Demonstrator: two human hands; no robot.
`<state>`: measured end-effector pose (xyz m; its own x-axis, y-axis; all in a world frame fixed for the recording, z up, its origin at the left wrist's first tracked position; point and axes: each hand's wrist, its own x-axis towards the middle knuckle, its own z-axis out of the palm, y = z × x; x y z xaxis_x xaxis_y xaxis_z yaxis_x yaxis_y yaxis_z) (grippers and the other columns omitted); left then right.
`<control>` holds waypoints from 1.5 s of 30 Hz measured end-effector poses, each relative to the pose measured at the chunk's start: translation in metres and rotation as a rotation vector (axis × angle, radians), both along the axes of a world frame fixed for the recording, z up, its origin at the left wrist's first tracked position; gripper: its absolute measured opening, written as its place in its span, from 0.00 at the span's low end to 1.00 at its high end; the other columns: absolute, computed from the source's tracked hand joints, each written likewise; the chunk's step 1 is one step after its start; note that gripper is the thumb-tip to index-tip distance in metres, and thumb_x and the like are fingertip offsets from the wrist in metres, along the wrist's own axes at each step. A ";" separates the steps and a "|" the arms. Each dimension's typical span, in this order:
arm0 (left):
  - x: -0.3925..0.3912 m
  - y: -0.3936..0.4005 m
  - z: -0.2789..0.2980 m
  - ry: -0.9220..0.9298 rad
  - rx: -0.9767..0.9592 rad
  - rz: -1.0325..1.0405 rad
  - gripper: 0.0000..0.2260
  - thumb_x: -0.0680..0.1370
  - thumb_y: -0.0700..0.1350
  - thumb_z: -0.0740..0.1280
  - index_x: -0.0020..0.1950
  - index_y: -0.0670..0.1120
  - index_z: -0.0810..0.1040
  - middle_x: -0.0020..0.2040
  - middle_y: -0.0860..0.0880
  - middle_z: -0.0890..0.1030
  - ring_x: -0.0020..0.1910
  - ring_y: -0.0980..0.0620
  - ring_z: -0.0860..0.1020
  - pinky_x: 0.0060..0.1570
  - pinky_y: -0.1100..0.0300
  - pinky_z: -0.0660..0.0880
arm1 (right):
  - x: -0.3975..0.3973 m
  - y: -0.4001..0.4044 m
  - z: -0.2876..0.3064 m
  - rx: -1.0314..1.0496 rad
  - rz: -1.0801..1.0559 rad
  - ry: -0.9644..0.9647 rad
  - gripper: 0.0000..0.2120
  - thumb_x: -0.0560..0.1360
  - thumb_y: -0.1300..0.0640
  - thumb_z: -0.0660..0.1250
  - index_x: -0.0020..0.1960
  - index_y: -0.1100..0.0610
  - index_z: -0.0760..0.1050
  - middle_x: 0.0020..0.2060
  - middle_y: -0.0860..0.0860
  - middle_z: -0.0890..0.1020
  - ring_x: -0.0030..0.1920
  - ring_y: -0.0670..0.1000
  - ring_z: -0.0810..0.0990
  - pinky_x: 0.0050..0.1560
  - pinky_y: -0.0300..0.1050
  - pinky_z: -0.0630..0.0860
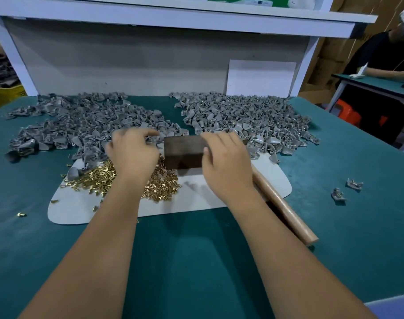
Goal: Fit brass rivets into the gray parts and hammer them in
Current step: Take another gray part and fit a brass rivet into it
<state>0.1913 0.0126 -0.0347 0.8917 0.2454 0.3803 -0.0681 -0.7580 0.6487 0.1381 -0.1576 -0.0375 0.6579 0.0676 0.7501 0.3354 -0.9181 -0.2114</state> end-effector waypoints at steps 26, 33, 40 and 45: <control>0.013 0.022 -0.011 0.006 0.009 0.077 0.11 0.80 0.55 0.65 0.52 0.52 0.84 0.48 0.47 0.85 0.58 0.41 0.77 0.64 0.45 0.66 | 0.012 0.037 -0.015 0.223 0.366 0.399 0.03 0.76 0.61 0.66 0.45 0.55 0.78 0.40 0.44 0.76 0.46 0.47 0.73 0.49 0.47 0.72; 0.010 0.027 -0.010 -0.029 0.099 0.013 0.12 0.81 0.53 0.63 0.59 0.54 0.82 0.55 0.48 0.84 0.67 0.43 0.72 0.68 0.44 0.60 | 0.012 0.032 -0.018 0.330 0.307 0.408 0.06 0.72 0.63 0.69 0.43 0.52 0.78 0.37 0.40 0.73 0.39 0.37 0.71 0.39 0.30 0.66; 0.024 0.061 -0.004 0.033 -0.174 0.137 0.14 0.78 0.45 0.60 0.59 0.54 0.82 0.40 0.49 0.82 0.58 0.38 0.78 0.61 0.44 0.74 | 0.006 0.037 -0.010 0.182 0.336 0.388 0.08 0.78 0.62 0.64 0.54 0.57 0.80 0.47 0.48 0.75 0.52 0.47 0.72 0.52 0.46 0.73; 0.075 0.080 0.001 0.248 0.091 0.112 0.22 0.79 0.53 0.59 0.74 0.59 0.67 0.78 0.42 0.64 0.79 0.36 0.48 0.75 0.36 0.45 | 0.005 0.039 -0.010 0.012 0.355 0.397 0.10 0.78 0.62 0.62 0.55 0.58 0.80 0.48 0.51 0.76 0.53 0.50 0.71 0.49 0.52 0.74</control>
